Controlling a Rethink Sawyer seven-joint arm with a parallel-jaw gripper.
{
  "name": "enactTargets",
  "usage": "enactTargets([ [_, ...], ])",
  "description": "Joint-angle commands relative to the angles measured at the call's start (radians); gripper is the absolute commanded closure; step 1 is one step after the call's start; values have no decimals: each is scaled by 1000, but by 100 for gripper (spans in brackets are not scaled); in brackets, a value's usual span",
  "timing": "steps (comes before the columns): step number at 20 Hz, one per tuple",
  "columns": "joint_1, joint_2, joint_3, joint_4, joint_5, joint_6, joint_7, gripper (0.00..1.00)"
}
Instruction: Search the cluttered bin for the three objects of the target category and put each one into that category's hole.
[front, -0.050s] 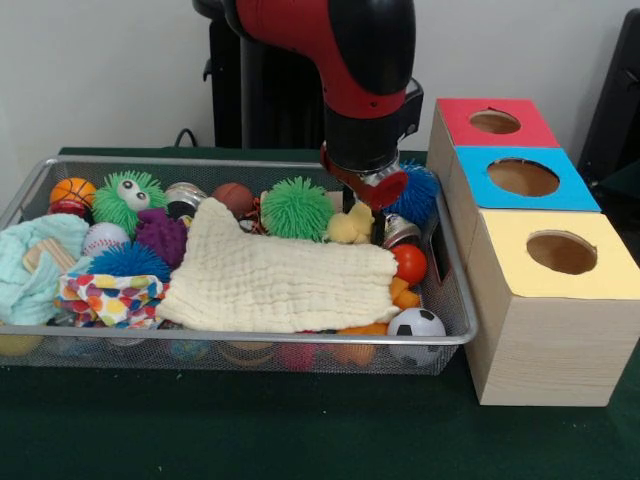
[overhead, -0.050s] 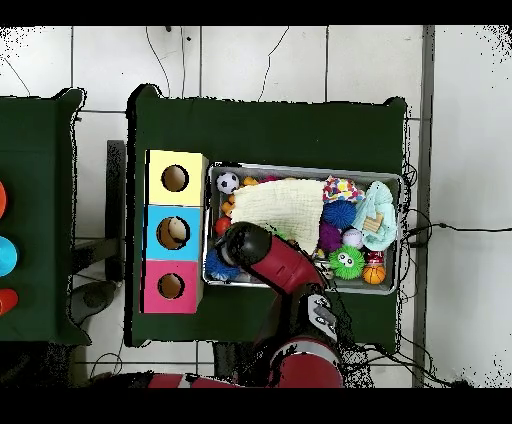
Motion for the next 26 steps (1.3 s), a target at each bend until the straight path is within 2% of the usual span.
enactTargets([
  [1, -83, 148, 153, 6, -61, -275, 118, 0],
  [2, -75, 149, 139, -3, -79, -277, 110, 0],
  [3, -68, 151, 126, -11, -98, -278, 102, 100],
  [7, -15, 143, 66, -30, -87, -182, 110, 100],
  [10, 24, 95, 27, -7, -73, -117, 141, 100],
  [13, 29, 56, 23, 13, -77, -86, 133, 100],
  [16, 30, 2, 34, 43, -85, -1, 114, 100],
  [19, 0, -67, 67, 85, -91, 114, 86, 100],
  [23, -88, -137, 157, 142, -81, 247, 31, 100],
  [26, -126, -136, 182, 144, -79, 309, 10, 100],
])
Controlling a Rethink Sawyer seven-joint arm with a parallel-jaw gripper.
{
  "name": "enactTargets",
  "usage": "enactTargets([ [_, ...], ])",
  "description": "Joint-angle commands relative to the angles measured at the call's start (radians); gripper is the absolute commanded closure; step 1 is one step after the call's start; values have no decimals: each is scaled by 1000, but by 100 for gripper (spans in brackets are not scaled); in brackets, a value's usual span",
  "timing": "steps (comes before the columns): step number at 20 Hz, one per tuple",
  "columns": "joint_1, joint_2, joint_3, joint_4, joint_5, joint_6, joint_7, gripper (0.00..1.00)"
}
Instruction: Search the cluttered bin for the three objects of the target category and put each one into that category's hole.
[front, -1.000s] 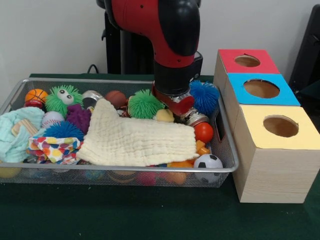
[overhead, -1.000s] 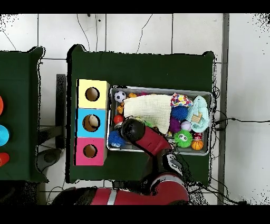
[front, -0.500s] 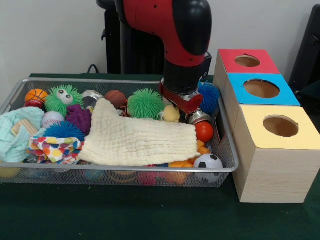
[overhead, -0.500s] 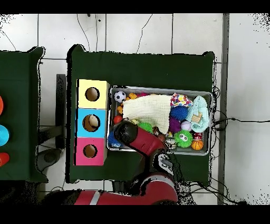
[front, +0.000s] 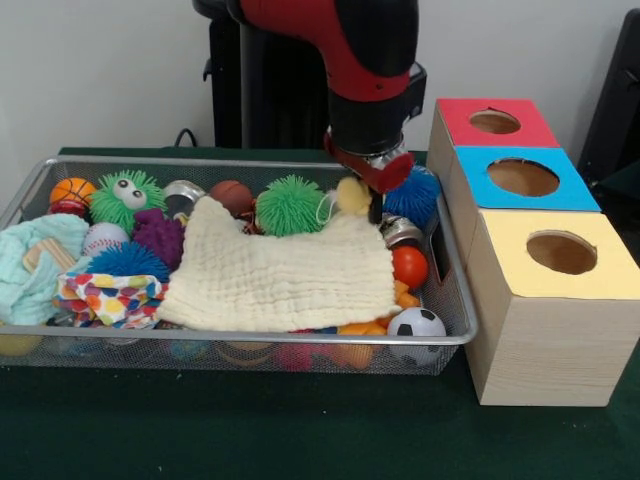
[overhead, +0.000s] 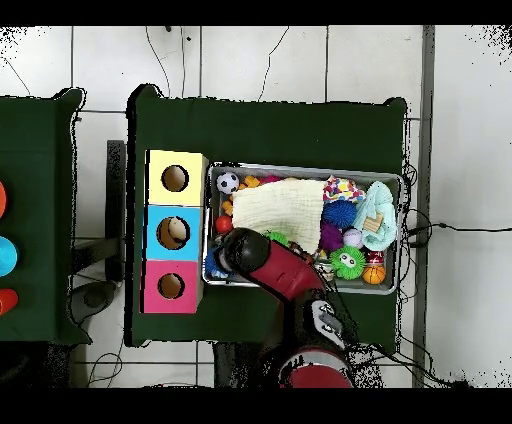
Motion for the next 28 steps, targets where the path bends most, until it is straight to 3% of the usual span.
enactTargets([
  [1, -106, -76, 151, 87, -25, 277, 6, 100],
  [6, -123, -127, 151, 88, -22, 368, 20, 100],
  [11, -176, -80, 205, 98, 10, 372, -8, 100],
  [16, -200, -90, 243, 124, 20, 338, -16, 100],
  [20, -256, -65, 328, 159, 58, 284, -59, 100],
  [23, -279, -24, 358, 145, 33, 212, -73, 100],
  [28, -305, -10, 424, 181, 63, 148, -20, 100],
])
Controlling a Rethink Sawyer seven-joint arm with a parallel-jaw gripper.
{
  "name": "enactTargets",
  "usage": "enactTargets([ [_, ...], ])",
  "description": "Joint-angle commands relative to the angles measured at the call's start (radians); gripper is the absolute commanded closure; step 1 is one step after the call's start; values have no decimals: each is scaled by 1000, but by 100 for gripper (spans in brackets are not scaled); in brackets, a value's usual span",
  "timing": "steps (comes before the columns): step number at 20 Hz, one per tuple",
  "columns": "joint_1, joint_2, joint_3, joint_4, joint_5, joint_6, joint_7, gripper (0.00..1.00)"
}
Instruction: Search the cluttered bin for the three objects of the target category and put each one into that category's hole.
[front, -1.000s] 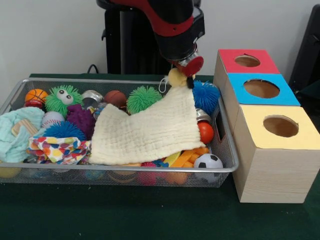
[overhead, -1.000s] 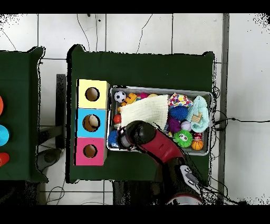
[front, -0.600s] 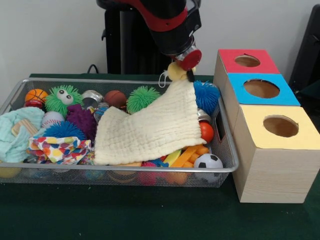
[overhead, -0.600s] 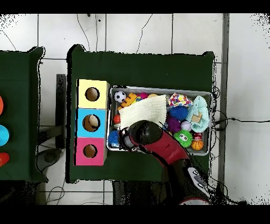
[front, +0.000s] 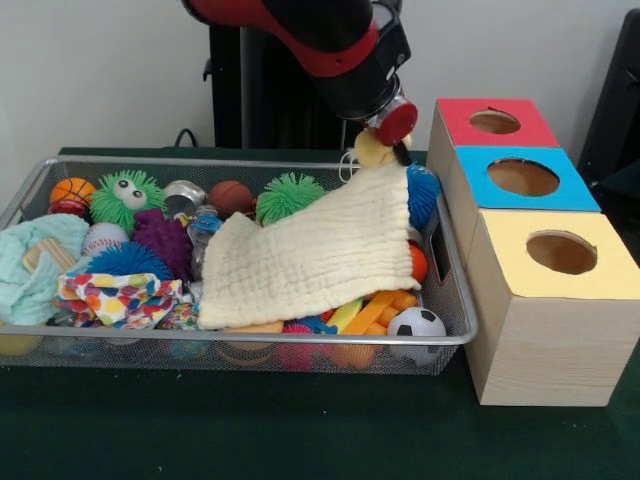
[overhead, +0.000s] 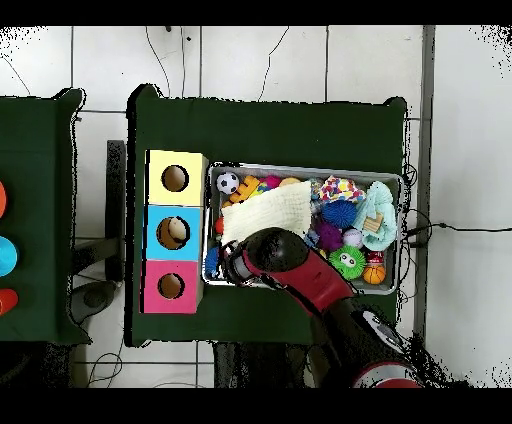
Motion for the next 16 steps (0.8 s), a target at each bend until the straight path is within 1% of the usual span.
enactTargets([
  [1, -60, 72, 227, 82, 80, -139, -12, 100],
  [3, -87, 68, 268, 108, 94, -175, -5, 100],
  [4, -111, 77, 312, 134, 109, -223, -3, 100],
  [6, -132, 102, 338, 139, 90, -268, 3, 100],
  [8, -133, 116, 336, 130, 54, -289, 14, 100],
  [10, -126, 114, 321, 118, 15, -297, 23, 100],
  [14, -61, 107, 198, 58, -87, -336, 25, 100],
  [16, -57, 97, 191, 55, -105, -339, 32, 100],
])
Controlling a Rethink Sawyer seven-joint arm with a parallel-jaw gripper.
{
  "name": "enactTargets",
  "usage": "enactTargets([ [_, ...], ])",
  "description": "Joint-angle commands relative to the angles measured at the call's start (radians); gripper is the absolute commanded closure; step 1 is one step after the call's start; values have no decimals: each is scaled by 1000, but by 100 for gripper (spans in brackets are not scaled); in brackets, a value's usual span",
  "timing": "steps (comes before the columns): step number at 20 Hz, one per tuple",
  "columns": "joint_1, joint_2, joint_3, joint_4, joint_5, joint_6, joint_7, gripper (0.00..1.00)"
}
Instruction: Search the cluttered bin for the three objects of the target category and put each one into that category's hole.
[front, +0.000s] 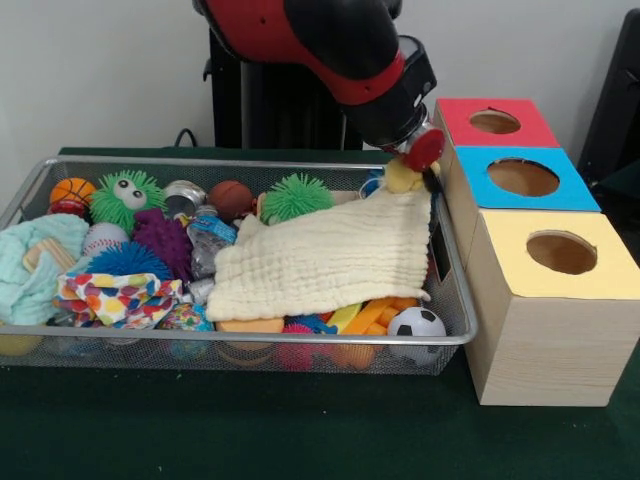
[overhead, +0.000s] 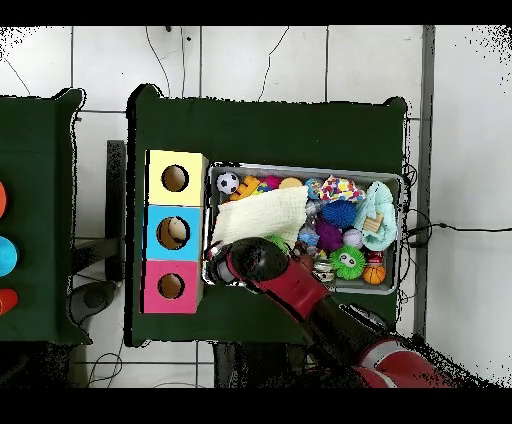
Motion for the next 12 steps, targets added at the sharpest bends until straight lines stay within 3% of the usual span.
enactTargets([
  [1, 32, 23, 9, -43, -90, -73, 32, 100],
  [4, 52, 21, -25, -70, -140, -96, 19, 100],
  [8, 188, -7, -197, -163, -286, -208, 0, 100],
  [12, 272, -28, -292, -195, -357, -319, 47, 100],
])
